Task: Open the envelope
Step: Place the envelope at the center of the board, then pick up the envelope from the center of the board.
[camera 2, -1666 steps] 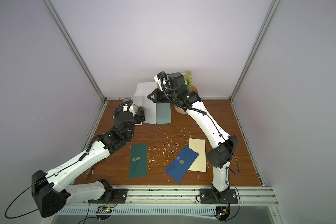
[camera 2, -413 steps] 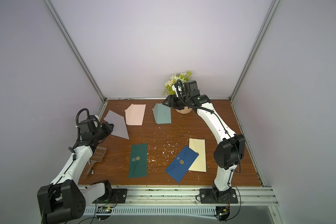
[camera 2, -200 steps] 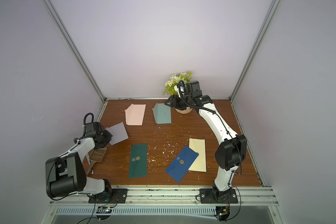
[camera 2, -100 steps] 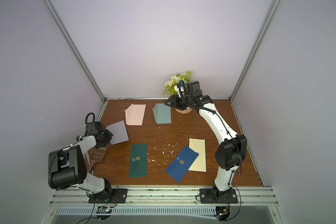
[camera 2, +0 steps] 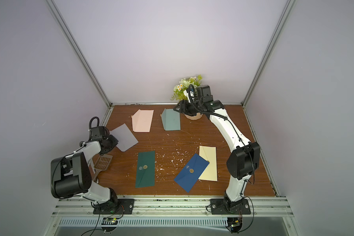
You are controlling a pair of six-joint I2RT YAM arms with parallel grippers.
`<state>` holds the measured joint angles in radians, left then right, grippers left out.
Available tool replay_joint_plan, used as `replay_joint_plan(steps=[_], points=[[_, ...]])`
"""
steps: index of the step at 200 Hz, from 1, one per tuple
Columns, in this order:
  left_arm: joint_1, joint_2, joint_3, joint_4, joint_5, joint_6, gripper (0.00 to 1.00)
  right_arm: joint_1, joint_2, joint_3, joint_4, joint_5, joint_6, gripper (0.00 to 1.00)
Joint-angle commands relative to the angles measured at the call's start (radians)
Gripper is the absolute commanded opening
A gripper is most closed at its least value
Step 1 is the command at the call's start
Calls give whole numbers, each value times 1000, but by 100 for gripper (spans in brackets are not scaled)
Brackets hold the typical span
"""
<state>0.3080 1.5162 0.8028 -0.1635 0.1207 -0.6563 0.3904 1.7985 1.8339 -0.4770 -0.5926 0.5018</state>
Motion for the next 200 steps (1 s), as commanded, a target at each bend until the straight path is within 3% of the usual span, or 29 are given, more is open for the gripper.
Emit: replay_joint_plan(steps=[1,46,73,105,140,177,200], points=[[14,-88,21,-49,-42,16,29,-3,-38,20,-1,-32,-11,61],[14,-314,159,-167,-32,107,35,6,-36,23,-3,-33,-12,59],[13,-415,202,-232,100,88,42,41,-21,26,-5,-55,-13,57],[-43,-509,28,-168,325,-23,45,129,16,-13,-39,-94,-42,49],[-189,-606,-177,-143,356,-123,46,211,67,-76,-150,-110,-139,53],[-204,-663,-335,-166,445,-179,46,245,99,-241,-93,-132,-150,58],[-211,-662,-392,-184,469,-176,42,255,159,-264,-58,-152,-156,60]])
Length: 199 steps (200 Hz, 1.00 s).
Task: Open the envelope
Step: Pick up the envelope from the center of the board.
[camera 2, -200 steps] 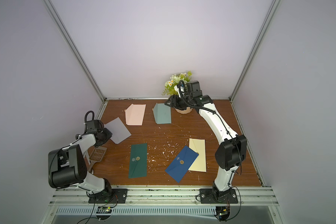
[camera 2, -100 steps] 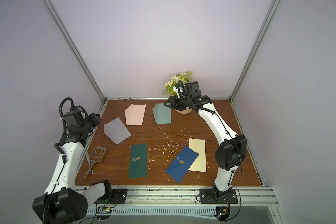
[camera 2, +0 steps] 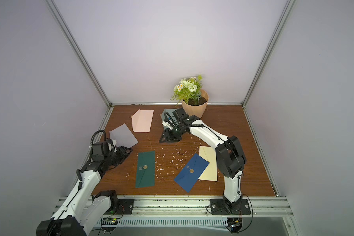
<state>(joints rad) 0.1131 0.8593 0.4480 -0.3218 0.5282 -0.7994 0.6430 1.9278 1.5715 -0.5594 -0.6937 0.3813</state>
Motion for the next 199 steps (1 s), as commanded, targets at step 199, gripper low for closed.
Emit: replay_joint_plan(steps=[199], points=[[-266,309,-139,95,-110,-46,24,87,499,440,-116,36,-88,61]])
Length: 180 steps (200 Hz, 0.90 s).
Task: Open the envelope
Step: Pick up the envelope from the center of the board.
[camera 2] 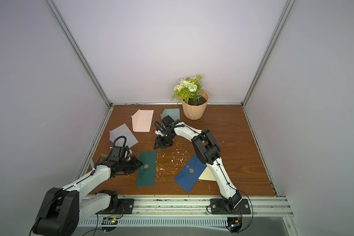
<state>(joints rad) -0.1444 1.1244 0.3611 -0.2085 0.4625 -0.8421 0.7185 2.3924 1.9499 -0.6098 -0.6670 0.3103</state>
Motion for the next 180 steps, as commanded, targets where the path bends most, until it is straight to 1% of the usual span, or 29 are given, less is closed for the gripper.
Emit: replay_joint_plan(steps=[1,38,74,100,120,140,148,152,155,170,180], points=[[-9,46,-54,-17,-44,-4,24,12,35,62,-66,8,-17,61],[-9,56,-73,15,-40,-14,25,27,25,33,-69,-8,-31,56],[-9,76,-76,23,-39,-6,25,27,-2,-17,-75,29,-37,55],[-9,86,-77,26,-36,-3,25,27,-15,-61,-72,14,-41,49],[-9,90,-80,31,-38,-5,25,28,-30,-101,-44,-26,-39,44],[-9,92,-80,35,-37,-8,25,28,-38,-132,-1,-113,-23,41],[-9,93,-80,34,-40,-8,25,28,-41,-133,8,-122,-17,42],[-9,91,-80,34,-40,-8,25,28,-45,-131,8,-112,-16,45],[-9,91,-80,34,-40,-9,25,28,-49,-128,7,-97,-13,47],[-9,86,-83,30,-44,-11,25,22,-73,-121,5,-21,-7,54],[-9,82,-88,31,-45,-14,25,14,-89,-123,5,16,6,56]])
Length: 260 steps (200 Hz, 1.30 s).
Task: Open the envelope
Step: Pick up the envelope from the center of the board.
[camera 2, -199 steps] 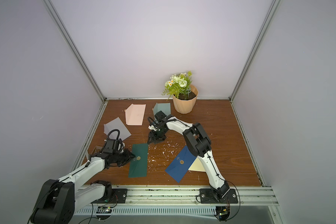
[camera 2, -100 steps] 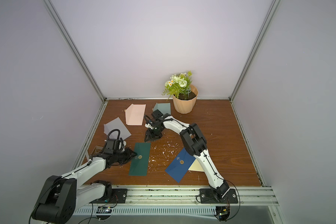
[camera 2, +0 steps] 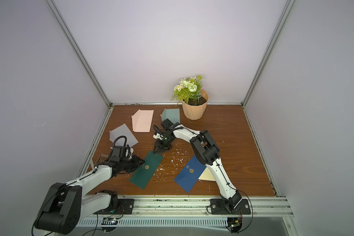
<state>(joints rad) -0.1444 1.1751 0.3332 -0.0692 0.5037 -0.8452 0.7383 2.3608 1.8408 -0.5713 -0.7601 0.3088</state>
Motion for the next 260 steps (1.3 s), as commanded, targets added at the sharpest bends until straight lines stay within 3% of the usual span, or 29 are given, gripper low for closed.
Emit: replay_joint_plan(steps=[1,55,180,260], points=[[-9,31,-60,-108,-86,-11,25,-7,-59,-16,-32,113,9,57],[-9,12,-76,-109,-86,-25,25,-38,-189,-157,-55,234,65,58],[-9,45,-95,-84,-88,-36,25,-28,-232,-394,120,-13,169,53],[-9,75,-92,-78,-75,-20,25,-13,-154,-349,306,-132,279,53]])
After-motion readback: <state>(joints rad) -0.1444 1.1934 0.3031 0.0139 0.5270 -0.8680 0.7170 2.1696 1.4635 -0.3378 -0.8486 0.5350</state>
